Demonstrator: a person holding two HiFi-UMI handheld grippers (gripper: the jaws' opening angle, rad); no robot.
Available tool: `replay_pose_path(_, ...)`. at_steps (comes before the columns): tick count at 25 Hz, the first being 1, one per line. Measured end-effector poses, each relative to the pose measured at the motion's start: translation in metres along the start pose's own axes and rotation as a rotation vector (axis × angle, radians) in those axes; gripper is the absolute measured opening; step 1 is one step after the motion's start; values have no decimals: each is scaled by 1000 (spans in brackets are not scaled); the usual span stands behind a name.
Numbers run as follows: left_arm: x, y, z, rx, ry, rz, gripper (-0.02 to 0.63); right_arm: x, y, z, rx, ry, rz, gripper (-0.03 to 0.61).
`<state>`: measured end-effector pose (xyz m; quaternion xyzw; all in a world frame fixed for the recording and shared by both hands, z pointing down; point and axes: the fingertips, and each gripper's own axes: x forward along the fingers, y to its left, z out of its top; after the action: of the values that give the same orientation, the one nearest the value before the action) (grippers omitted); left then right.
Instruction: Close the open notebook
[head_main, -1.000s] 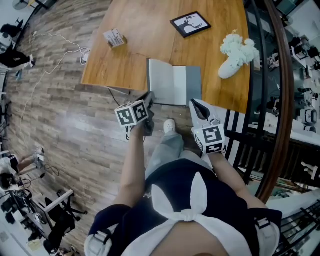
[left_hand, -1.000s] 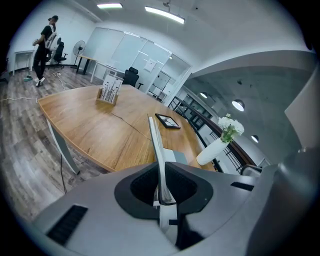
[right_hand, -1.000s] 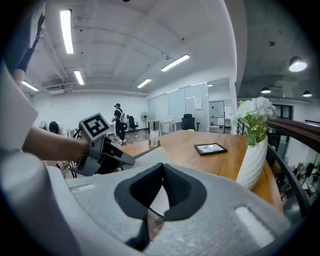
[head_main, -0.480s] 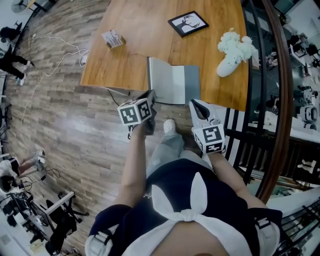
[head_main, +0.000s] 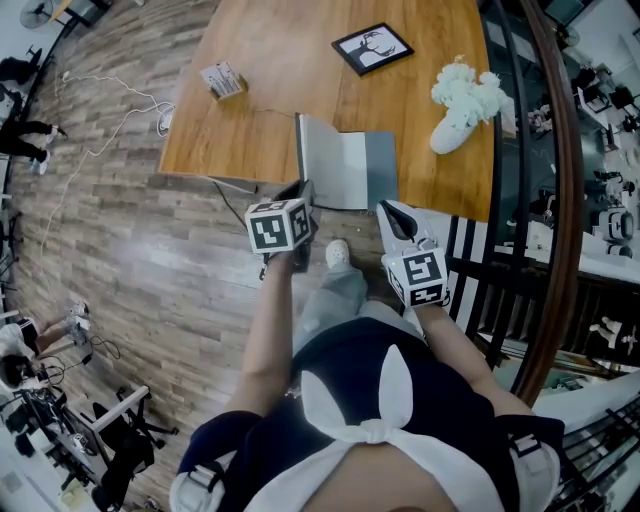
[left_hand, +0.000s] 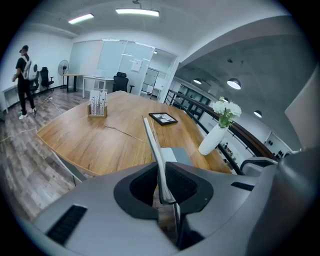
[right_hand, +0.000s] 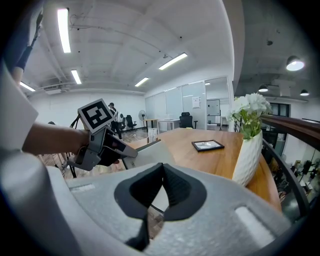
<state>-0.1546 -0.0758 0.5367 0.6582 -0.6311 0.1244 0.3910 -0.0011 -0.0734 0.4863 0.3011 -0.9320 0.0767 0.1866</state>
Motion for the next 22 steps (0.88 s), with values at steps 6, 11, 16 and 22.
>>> replay_pose_path(6,3,-13,4,65,15,0,63,0,-3,-1,4,3,-4,-2)
replay_pose_path(11,6,-22,5,118,30,0,64,0,-5,-4,13,6,-8,-2)
replay_pose_path(16,10,-31,4,167,45,-4,67,0,-9,-7,17,14,-12,-2)
replay_pose_path(22,11,-47,3,199,81,-33,71,0,-12,-9,22,14,-18,-2)
